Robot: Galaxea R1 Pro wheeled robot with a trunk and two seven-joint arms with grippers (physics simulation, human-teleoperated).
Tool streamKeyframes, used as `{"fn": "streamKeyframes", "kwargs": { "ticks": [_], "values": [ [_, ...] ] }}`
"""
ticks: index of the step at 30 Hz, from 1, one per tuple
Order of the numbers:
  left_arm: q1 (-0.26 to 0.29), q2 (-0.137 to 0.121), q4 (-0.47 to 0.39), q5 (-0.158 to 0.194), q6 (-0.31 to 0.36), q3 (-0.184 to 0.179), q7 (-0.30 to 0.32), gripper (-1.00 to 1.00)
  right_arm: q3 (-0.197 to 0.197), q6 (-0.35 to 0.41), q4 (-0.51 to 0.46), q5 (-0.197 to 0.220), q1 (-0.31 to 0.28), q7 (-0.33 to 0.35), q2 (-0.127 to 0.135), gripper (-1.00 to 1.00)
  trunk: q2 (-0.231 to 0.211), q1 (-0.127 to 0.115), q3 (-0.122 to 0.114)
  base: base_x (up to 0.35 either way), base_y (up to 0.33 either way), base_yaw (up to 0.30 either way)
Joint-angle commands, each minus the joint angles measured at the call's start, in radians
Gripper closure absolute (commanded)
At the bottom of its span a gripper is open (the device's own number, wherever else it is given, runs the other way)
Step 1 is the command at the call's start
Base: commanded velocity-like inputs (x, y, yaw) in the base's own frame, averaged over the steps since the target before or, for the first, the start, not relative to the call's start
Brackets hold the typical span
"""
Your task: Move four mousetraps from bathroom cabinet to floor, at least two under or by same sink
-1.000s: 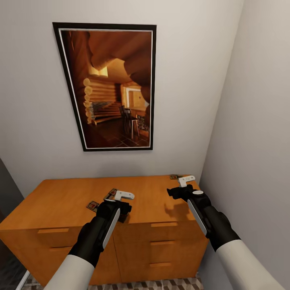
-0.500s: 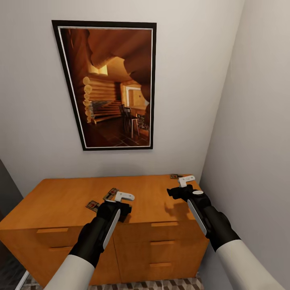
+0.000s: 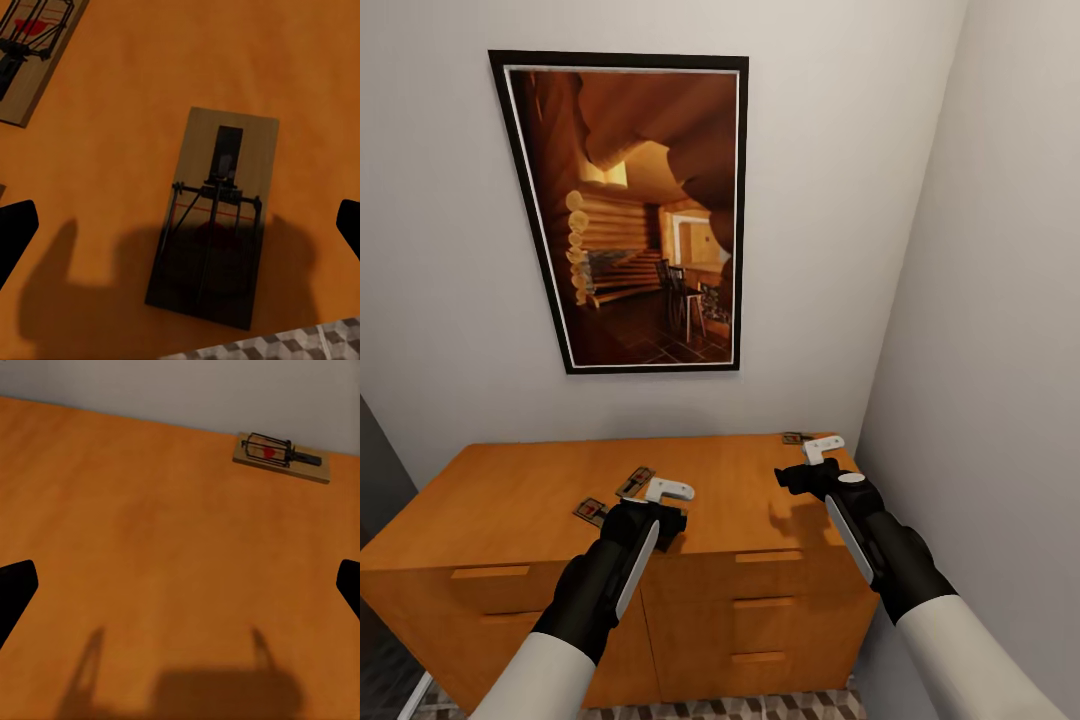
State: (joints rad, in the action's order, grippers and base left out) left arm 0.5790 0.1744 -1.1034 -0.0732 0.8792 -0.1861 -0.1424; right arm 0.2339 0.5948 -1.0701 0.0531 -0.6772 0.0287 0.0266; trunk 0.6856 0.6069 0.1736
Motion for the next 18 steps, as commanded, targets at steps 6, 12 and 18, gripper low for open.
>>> {"fn": "streamKeyframes", "kwargs": {
  "ticks": [6, 12, 18],
  "values": [
    [0.001, 0.000, 0.001, -0.007, 0.005, -0.001, 0.001, -1.00, 0.002, 0.005, -0.001, 0.005, -0.001, -0.001, 0.001, -1.00, 0.008, 0.004, 0.005, 0.000, 0.000, 0.000],
    [0.001, 0.000, 0.002, -0.007, 0.003, -0.001, 0.008, -1.00, 0.002, 0.005, -0.001, 0.005, -0.001, -0.001, 0.001, -1.00, 0.050, 0.027, 0.024, 0.000, 0.000, 0.000],
    [0.001, 0.000, 0.002, -0.007, 0.003, -0.001, 0.051, -1.00, 0.002, 0.005, -0.002, 0.005, -0.001, -0.001, 0.001, -1.00, 0.092, 0.050, 0.042, 0.000, 0.000, 0.000]
  ]
}}
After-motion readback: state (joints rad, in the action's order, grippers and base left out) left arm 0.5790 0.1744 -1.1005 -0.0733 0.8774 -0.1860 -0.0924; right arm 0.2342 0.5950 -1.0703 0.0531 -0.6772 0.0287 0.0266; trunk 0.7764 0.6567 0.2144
